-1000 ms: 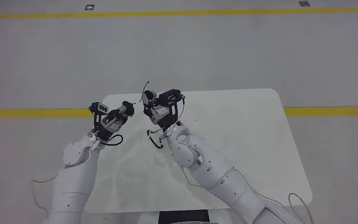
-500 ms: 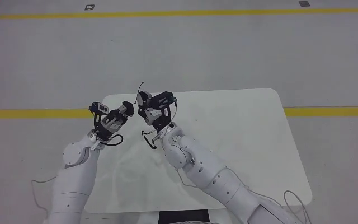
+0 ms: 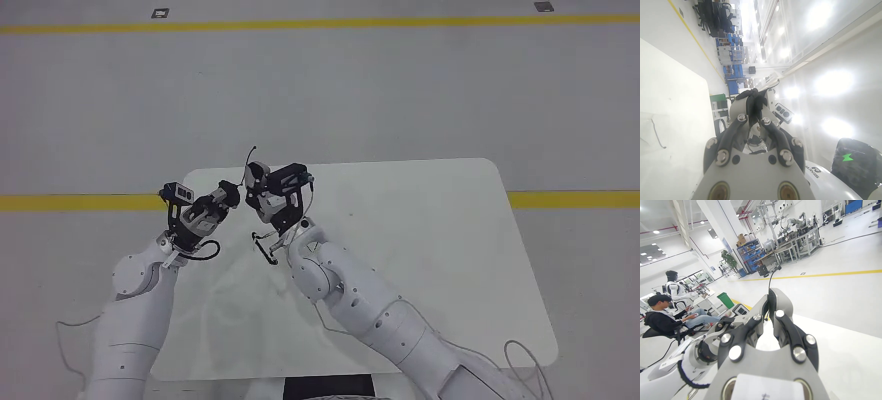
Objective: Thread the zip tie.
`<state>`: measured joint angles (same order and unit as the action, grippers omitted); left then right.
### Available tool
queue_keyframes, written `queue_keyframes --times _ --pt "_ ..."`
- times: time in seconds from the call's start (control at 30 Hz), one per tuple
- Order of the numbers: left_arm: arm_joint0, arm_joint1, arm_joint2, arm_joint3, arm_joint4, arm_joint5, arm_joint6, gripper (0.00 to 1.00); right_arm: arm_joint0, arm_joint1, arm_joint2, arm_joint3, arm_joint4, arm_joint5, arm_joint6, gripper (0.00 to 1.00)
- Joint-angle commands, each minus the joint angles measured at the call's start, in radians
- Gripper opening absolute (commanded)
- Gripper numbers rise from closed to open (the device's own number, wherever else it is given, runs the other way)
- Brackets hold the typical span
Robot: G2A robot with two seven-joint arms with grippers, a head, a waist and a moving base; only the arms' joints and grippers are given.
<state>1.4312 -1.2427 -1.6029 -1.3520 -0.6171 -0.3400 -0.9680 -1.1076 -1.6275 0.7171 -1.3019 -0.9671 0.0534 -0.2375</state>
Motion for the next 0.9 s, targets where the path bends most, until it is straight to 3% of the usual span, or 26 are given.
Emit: queue_keyframes --times 0.0,0.87 --pt "0.0 0.0 0.0 0.0 0.0 0.0 0.0 0.0 -0.003 -0.002 0.003 0.0 -0.004 0.0 -0.001 0.0" --pt "0.0 0.0 0.0 0.0 0.0 0.0 0.0 0.0 -0.033 -0.02 0.035 -0.009 -0.061 -0.009 0.012 0.0"
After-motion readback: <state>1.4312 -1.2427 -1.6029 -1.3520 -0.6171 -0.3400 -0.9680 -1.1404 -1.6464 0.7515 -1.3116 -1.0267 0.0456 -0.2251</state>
